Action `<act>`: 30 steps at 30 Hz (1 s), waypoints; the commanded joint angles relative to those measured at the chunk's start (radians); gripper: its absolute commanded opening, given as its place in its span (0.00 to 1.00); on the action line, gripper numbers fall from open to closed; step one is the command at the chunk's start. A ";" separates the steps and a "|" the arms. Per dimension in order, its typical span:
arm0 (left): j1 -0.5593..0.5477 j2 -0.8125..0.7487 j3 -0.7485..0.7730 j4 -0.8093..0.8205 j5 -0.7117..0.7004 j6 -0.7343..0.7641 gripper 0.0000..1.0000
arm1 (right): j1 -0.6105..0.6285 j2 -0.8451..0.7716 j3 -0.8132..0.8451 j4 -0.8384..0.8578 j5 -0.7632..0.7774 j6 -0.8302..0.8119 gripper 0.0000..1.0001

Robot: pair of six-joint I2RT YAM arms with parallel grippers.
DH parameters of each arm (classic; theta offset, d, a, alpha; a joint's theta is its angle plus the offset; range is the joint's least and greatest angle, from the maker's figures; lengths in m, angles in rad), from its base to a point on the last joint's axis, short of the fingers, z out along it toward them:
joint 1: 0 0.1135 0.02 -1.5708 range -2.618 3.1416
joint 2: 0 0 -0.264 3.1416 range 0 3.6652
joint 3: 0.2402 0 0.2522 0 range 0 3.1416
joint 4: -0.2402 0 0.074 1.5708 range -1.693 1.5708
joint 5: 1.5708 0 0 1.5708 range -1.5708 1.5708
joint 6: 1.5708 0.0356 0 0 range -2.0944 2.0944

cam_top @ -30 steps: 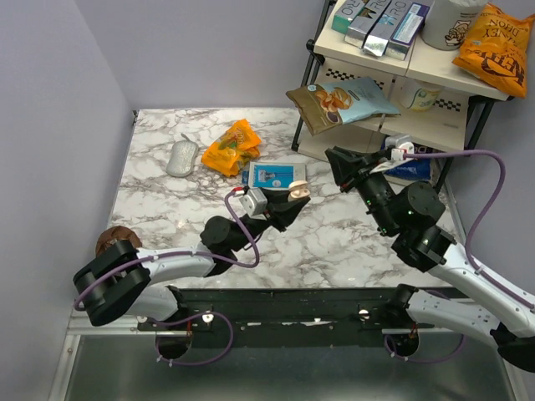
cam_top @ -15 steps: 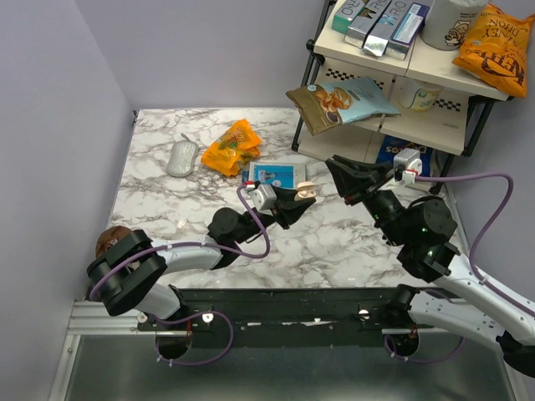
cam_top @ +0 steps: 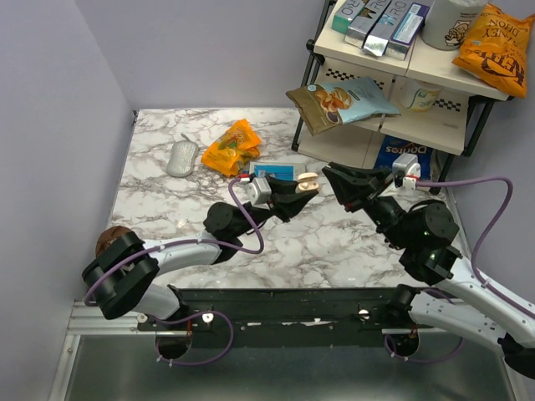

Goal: Insert the wireless bluetooth earbuds into the charging case
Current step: Place the earbud in the charging case.

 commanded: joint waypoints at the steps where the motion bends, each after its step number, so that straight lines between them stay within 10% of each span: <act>1: 0.009 -0.031 0.030 0.395 0.039 -0.010 0.00 | 0.010 0.001 -0.016 -0.011 -0.045 0.016 0.01; 30: 0.010 -0.025 0.055 0.395 0.044 -0.050 0.00 | 0.020 0.043 -0.050 0.031 0.078 0.019 0.01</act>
